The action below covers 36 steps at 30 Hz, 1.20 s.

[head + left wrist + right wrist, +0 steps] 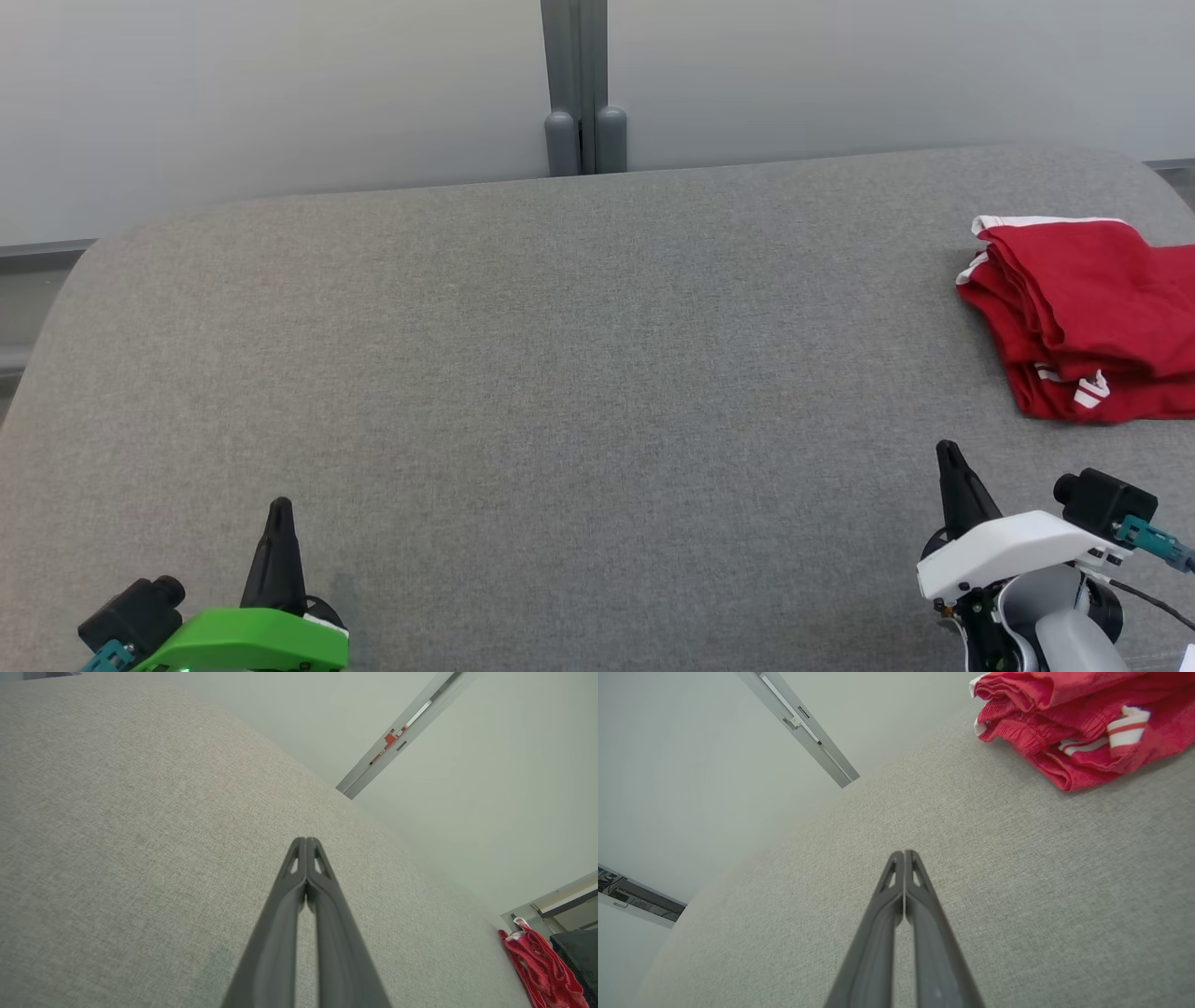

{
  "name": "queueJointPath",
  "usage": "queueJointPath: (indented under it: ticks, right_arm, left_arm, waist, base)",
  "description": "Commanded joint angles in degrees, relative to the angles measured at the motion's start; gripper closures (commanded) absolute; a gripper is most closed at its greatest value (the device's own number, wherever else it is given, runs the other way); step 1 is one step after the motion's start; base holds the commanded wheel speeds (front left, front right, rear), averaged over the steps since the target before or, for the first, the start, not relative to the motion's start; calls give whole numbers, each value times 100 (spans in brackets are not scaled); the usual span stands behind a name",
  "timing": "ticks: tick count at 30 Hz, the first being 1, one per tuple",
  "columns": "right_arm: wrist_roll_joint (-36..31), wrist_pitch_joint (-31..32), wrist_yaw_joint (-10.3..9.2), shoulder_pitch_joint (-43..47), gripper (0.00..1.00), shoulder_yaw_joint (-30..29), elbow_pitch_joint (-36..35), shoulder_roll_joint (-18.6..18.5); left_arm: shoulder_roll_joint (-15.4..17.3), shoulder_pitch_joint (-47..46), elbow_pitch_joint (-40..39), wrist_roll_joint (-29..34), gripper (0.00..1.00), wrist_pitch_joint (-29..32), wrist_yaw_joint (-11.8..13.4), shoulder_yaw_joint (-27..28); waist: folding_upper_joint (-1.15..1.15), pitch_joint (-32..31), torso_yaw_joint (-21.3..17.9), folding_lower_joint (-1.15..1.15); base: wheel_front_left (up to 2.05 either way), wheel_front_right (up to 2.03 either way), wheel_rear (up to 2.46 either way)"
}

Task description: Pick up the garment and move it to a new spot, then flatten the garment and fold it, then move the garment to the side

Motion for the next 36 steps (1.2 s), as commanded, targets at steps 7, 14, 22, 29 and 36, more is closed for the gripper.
queueJointPath:
  ticks: [7, 14, 22, 29, 36]
  right_arm:
    - [770, 140, -2, -68, 100, -63, -187, -31]
    - [1324, 249, -2, -63, 100, -101, -253, -34]
    - [1922, 365, -1, -57, 100, -141, -324, -37]
    - [2413, 463, -1, -52, 100, -173, -382, -40]
    - [2879, 553, -2, -46, 100, -206, -438, -42]
  left_arm:
    - [31, -238, -116, -658, 100, 186, -12, 82]
    - [35, -282, -142, -1137, 100, 323, -17, 129]
    - [40, -330, -169, -1641, 100, 471, -23, 177]
    - [44, -371, -191, -2071, 100, 594, -29, 218]
    - [48, -406, -209, -2471, 100, 709, -35, 259]
  waist:
    - [0, 0, -6, 0]
    - [0, 0, -11, 0]
    - [0, 1, -17, 0]
    - [0, 1, -22, 0]
    - [0, 1, -27, 0]
  base:
    - [0, 0, 0]
    - [0, 0, 0]
    - [0, 0, 0]
    - [0, 0, 0]
    - [0, 0, 0]
